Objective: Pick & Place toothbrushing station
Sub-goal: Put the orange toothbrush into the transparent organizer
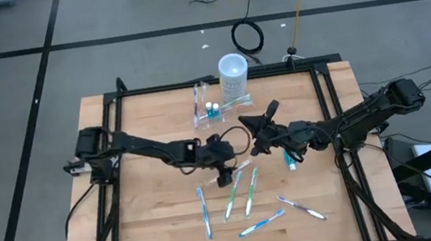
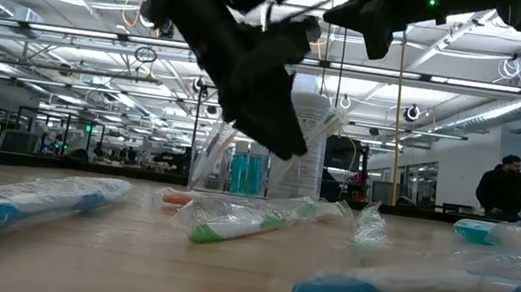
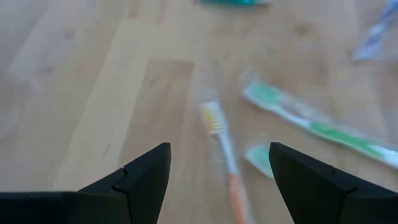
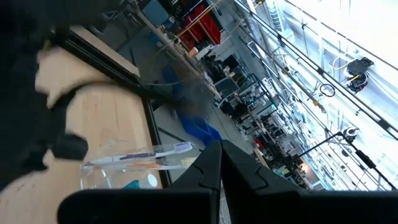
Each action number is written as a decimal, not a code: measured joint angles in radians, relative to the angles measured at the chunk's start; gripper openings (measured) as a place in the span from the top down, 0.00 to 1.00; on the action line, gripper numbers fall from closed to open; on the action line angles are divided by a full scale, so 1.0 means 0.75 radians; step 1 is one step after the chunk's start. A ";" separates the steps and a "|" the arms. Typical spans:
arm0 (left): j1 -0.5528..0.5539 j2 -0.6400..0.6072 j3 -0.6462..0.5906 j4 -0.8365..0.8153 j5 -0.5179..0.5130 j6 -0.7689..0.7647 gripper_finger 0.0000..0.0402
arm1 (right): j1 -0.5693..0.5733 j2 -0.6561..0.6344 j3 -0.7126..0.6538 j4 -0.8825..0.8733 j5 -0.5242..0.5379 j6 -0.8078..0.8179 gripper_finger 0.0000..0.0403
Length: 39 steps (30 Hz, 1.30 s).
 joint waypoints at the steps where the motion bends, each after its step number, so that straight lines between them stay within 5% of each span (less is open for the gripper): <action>1: 0.008 0.026 0.022 -0.024 -0.001 0.001 0.32 | 0.000 0.000 0.000 0.000 0.000 0.000 1.00; 21: 0.036 0.192 0.094 -0.012 -0.012 -0.290 0.32 | -0.001 0.000 0.000 -0.009 -0.003 0.009 1.00; 33: 0.039 0.235 0.095 -0.027 -0.007 -0.270 0.32 | -0.001 0.000 0.000 -0.009 -0.005 0.009 1.00; 39: 0.038 0.230 0.094 -0.019 -0.005 -0.272 0.48 | -0.001 0.000 0.000 -0.019 -0.005 0.009 1.00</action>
